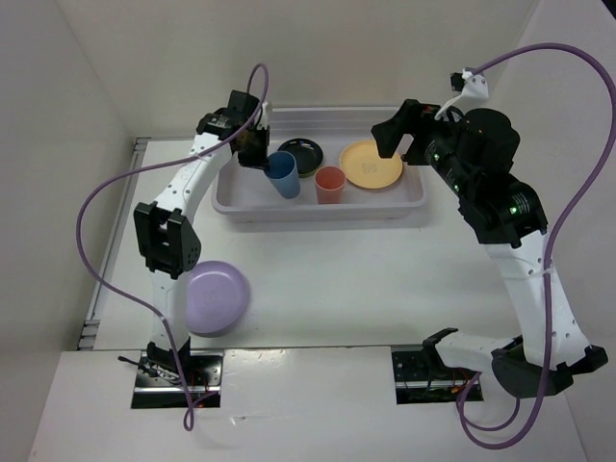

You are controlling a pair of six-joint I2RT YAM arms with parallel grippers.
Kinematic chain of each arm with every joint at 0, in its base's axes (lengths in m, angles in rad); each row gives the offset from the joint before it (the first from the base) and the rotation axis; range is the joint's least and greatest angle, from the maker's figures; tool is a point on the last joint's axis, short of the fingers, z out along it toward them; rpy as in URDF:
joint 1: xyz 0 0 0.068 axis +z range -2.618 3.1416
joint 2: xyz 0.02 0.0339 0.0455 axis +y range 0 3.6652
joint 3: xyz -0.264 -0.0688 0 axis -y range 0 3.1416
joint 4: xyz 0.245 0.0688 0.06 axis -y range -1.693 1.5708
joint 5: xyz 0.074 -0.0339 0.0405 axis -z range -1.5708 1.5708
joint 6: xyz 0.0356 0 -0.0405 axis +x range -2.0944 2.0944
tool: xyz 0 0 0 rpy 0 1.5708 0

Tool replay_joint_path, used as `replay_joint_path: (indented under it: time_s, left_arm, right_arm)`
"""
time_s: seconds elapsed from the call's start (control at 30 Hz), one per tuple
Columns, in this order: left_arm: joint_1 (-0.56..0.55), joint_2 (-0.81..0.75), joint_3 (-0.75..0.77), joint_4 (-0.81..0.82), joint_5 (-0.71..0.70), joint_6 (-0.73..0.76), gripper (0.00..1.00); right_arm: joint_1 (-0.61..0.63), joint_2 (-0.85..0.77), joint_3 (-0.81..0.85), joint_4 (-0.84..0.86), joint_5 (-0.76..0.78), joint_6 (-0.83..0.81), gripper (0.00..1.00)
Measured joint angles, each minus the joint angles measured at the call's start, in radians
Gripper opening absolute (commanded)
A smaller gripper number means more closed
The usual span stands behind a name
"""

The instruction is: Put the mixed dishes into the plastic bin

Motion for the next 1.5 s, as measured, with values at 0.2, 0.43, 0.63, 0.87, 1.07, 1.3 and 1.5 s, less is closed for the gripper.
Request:
replay_joint_path:
  time_s: [0.2, 0.43, 0.63, 0.87, 1.07, 1.3, 1.5]
  left_arm:
    - [-0.019, 0.086, 0.012, -0.006, 0.0, 0.0, 0.0]
    - [-0.038, 0.15, 0.012, -0.012, 0.0, 0.002, 0.26]
    - [-0.043, 0.154, 0.026, -0.012, -0.004, 0.0, 0.5]
    - [-0.044, 0.155, 0.04, -0.012, -0.01, 0.001, 0.56]
    - [-0.043, 0.15, 0.068, -0.034, -0.027, 0.003, 0.61]
    - [-0.039, 0.014, 0.091, -0.11, -0.043, 0.005, 0.62]
    - [-0.029, -0.305, 0.005, -0.102, -0.065, 0.007, 0.66]
  right_arm:
    - [0.0, 0.006, -0.012, 0.001, 0.008, -0.008, 0.96]
    - [0.0, 0.01, -0.017, 0.005, 0.009, -0.008, 0.96]
    - [0.0, 0.015, -0.019, 0.006, 0.008, -0.008, 0.96]
    - [0.0, 0.015, -0.019, 0.005, 0.002, -0.008, 0.96]
    - [0.0, 0.004, -0.105, 0.044, -0.082, 0.001, 0.96]
    - [0.135, -0.007, -0.484, 0.201, -0.248, 0.1, 0.96]
    - [0.298, 0.102, -0.697, 0.352, -0.319, 0.205, 0.83]
